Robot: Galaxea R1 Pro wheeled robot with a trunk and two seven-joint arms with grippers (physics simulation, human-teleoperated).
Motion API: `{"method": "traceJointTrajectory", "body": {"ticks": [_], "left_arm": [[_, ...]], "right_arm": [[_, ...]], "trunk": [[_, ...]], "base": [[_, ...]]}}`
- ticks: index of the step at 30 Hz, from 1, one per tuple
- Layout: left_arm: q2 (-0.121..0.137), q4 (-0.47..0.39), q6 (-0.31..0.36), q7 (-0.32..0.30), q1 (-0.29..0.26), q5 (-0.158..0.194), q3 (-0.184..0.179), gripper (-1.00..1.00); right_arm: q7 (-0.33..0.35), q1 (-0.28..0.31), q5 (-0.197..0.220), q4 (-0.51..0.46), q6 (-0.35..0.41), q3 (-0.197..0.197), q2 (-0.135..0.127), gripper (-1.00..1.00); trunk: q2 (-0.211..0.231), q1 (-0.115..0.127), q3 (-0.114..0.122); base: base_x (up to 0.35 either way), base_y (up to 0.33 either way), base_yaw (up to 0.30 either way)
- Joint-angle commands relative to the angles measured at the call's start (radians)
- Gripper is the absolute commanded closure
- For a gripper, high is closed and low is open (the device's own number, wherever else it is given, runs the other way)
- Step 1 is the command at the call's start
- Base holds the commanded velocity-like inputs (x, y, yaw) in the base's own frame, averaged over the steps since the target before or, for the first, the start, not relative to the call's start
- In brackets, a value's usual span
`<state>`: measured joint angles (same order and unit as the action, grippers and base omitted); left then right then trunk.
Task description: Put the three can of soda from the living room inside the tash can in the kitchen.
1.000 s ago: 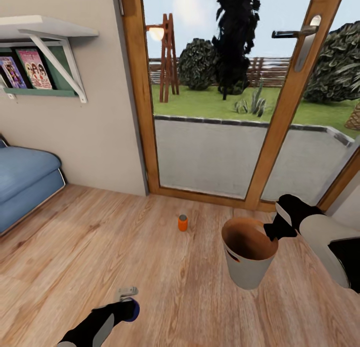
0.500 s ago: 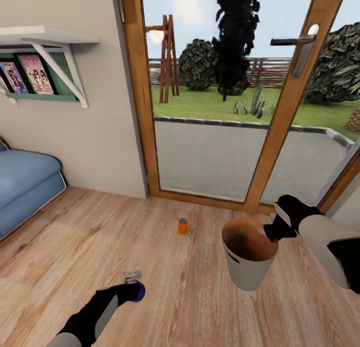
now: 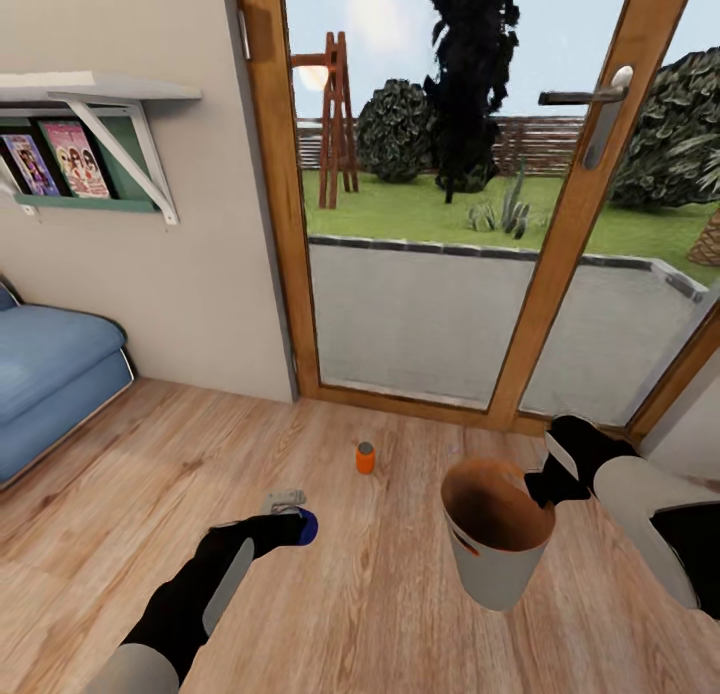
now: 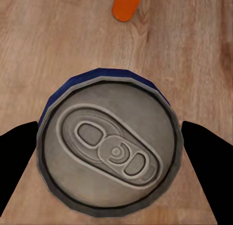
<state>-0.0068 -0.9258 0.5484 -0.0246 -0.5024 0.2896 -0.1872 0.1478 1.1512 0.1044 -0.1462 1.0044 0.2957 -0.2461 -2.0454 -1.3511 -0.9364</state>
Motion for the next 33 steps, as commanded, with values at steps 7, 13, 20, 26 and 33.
{"method": "traceJointTrajectory", "body": {"ticks": [7, 13, 20, 26, 33], "left_arm": [[-0.046, -0.057, 0.054, 0.000, -0.003, -0.006, -0.085, 1.00], [-0.058, -0.222, 0.138, -0.003, -0.005, -0.006, -0.108, 1.00], [-0.056, -0.256, 0.150, -0.003, -0.004, -0.006, -0.113, 1.00], [-0.055, -0.258, 0.152, -0.003, -0.003, -0.007, -0.113, 1.00], [-0.053, -0.263, 0.167, -0.005, -0.001, -0.004, -0.113, 1.00]], "right_arm": [[0.005, -0.036, 0.021, -0.001, -0.046, -0.010, 0.002, 1.00], [0.005, -0.060, 0.027, -0.002, -0.084, -0.018, 0.000, 1.00], [0.004, -0.062, 0.028, -0.003, -0.089, -0.017, 0.003, 1.00], [0.003, -0.062, 0.028, -0.003, -0.111, -0.015, 0.006, 1.00], [0.004, -0.062, 0.029, -0.003, -0.119, -0.015, 0.007, 1.00]], "trunk": [[0.049, 0.027, 0.022], [0.091, 0.050, 0.041], [0.140, 0.077, 0.063], [0.161, 0.088, 0.072], [0.161, 0.088, 0.072]], "base": [[0.000, 0.000, 0.000], [0.000, 0.000, 0.000], [0.000, 0.000, 0.000], [0.000, 0.000, 0.000], [0.000, 0.000, 0.000]]}}
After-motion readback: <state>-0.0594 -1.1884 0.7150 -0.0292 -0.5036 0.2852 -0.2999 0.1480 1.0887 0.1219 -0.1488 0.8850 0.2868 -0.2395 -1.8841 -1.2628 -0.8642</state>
